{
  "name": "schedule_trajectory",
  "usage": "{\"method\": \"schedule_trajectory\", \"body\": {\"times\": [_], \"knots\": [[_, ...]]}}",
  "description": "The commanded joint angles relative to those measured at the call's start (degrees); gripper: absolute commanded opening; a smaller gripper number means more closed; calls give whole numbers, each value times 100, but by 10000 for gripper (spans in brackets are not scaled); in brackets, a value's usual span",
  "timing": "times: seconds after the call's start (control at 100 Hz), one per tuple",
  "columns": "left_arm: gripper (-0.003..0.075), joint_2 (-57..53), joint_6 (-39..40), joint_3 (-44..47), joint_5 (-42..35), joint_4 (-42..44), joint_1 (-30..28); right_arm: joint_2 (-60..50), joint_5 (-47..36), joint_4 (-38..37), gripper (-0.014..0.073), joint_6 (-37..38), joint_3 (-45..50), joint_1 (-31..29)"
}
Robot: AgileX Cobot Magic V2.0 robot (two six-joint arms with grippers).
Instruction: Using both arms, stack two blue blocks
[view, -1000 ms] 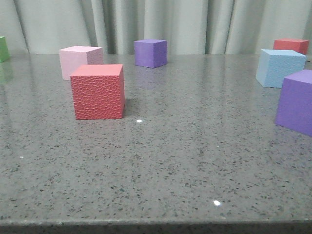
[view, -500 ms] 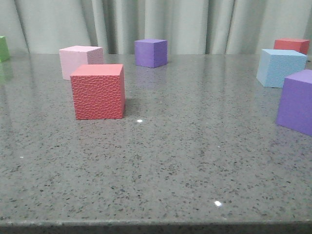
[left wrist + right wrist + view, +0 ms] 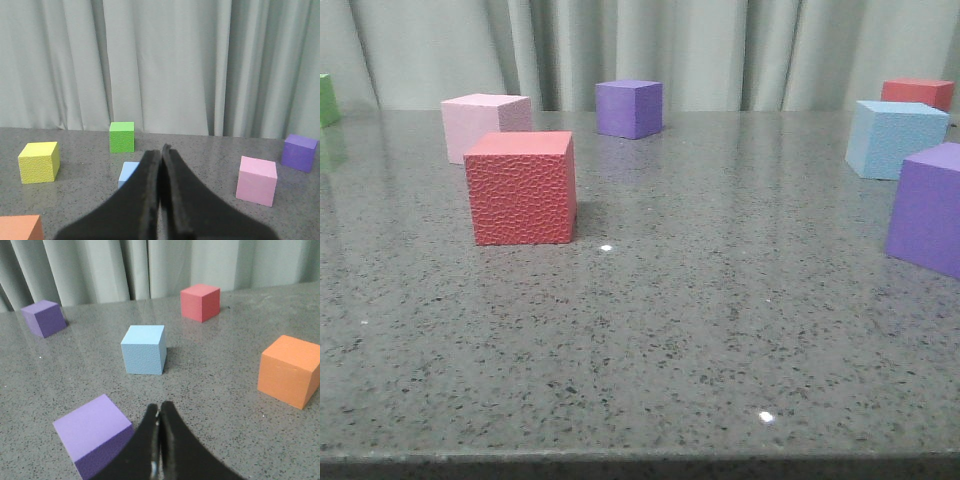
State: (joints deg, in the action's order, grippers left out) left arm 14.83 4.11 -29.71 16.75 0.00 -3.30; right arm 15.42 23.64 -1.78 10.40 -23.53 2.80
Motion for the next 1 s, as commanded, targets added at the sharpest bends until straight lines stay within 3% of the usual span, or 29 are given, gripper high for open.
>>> {"method": "schedule_trajectory", "body": {"times": [0.0, 0.33, 0.44, 0.6, 0.78, 0.87, 0.99], "knots": [[-19, 594, 16, -572, -212, -51, -14, 545, -32, -5, -103, -11, -675, -26], [-14, 2282, 16, -1531, -121, -51, -14, 2170, 233, -5, -101, -17, -1913, -26], [66, 2632, 16, -1772, -36, -51, -14, 2540, 220, -5, -74, -17, -2071, -26], [319, 2887, 16, -1965, 12, -51, -14, 2783, 118, -5, 139, -17, -2140, -21], [584, 2896, 16, -1965, -17, -51, -14, 2783, 37, -5, 528, -17, -2140, -21], [624, 2896, 16, -1965, -17, -51, -14, 2783, 10, -5, 612, -17, -2140, -21], [619, 2896, 16, -1965, -40, -51, -14, 2783, -411, -5, 609, -12, -2140, -21]]}}
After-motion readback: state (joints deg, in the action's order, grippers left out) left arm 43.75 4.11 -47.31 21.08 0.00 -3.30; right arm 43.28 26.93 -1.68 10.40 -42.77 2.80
